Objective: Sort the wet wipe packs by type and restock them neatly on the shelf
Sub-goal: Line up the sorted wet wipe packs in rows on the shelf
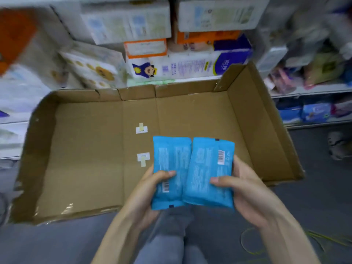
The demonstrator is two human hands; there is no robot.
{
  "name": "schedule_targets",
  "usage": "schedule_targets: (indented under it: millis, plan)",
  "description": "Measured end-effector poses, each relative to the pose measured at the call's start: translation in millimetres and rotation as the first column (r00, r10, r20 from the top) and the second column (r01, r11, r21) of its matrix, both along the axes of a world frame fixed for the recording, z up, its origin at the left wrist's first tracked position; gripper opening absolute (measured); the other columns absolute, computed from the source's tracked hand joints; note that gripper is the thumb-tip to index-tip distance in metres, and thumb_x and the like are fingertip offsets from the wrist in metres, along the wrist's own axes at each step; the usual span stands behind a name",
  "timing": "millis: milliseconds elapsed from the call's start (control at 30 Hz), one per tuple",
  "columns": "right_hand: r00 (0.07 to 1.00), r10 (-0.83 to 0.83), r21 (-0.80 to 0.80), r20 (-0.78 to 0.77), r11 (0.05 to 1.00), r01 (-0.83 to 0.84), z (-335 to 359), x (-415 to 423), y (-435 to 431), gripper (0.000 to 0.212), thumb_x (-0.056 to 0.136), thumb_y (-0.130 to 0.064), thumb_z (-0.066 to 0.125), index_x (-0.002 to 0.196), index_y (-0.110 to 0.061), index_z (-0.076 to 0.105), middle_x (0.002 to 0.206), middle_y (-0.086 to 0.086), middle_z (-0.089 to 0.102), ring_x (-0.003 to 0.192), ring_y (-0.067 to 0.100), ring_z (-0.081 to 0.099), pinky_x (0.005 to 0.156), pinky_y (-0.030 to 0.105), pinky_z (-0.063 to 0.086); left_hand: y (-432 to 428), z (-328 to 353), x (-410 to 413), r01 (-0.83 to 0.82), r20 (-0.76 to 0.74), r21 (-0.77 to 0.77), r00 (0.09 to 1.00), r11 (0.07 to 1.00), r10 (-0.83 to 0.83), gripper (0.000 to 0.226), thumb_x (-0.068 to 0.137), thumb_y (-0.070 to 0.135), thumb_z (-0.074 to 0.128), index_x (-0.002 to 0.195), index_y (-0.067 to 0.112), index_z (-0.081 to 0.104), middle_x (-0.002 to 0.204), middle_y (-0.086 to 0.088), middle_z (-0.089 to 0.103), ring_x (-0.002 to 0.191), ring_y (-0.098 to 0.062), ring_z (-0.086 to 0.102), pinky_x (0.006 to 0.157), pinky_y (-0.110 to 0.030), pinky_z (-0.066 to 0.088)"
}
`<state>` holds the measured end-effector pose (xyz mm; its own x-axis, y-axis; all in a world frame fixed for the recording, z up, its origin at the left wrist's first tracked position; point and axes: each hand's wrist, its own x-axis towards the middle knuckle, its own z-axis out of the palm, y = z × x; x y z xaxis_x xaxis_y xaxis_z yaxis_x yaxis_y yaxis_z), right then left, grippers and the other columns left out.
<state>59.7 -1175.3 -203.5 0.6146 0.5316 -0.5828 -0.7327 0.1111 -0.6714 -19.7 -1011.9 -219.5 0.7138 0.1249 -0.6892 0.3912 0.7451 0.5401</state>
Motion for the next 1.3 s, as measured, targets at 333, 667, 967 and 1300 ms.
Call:
schedule_targets:
  millis: [333,667,967,1300]
  plan:
    - [0.999,0.014,0.137,0.028,0.990,-0.018,84,-100,52,0.043,0.079,-0.009,0.056,0.122,-0.003,0.057,0.114,0.016,0.069,0.101,0.029,0.068,0.076,0.039,0.059,26,93,-120,-0.133,0.256,-0.171,0.951,0.976,0.174,0.038,0.074,0.036,0.057,0.098,0.012,0.076,0.109,-0.012,0.071,0.093,-0.025,0.069,0.089,-0.040,0.051]
    - [0.980,0.196,0.286,-0.034,0.941,-0.179,128,-170,178,0.058,0.087,-0.044,0.051,0.128,-0.003,0.055,0.120,0.027,0.062,0.103,0.036,0.065,0.084,0.048,0.056,132,123,-191,-0.147,0.398,0.160,0.914,0.976,0.073,0.084,0.047,0.069,0.079,0.105,0.011,0.062,0.088,-0.004,0.069,0.075,-0.014,0.068,0.062,-0.026,0.055]
    - [0.915,0.365,0.134,0.173,0.912,-0.389,126,-272,377,0.081,0.043,-0.080,0.073,0.096,-0.019,0.075,0.108,0.016,0.065,0.101,0.033,0.055,0.102,0.055,0.039,317,130,-298,-0.378,0.320,0.442,0.914,0.813,0.251,0.078,0.064,0.026,0.078,0.134,0.035,0.042,0.105,-0.003,0.072,0.088,-0.022,0.071,0.068,-0.030,0.058]
    - [0.932,0.308,0.145,0.191,0.930,-0.337,126,-316,492,0.070,0.065,-0.001,0.073,0.131,-0.011,0.051,0.117,0.016,0.067,0.104,0.032,0.067,0.076,0.038,0.059,455,139,-370,-0.453,0.296,0.402,0.887,0.796,0.355,0.030,0.094,0.005,0.051,0.123,0.014,0.050,0.106,-0.010,0.072,0.094,-0.025,0.070,0.077,-0.037,0.059]
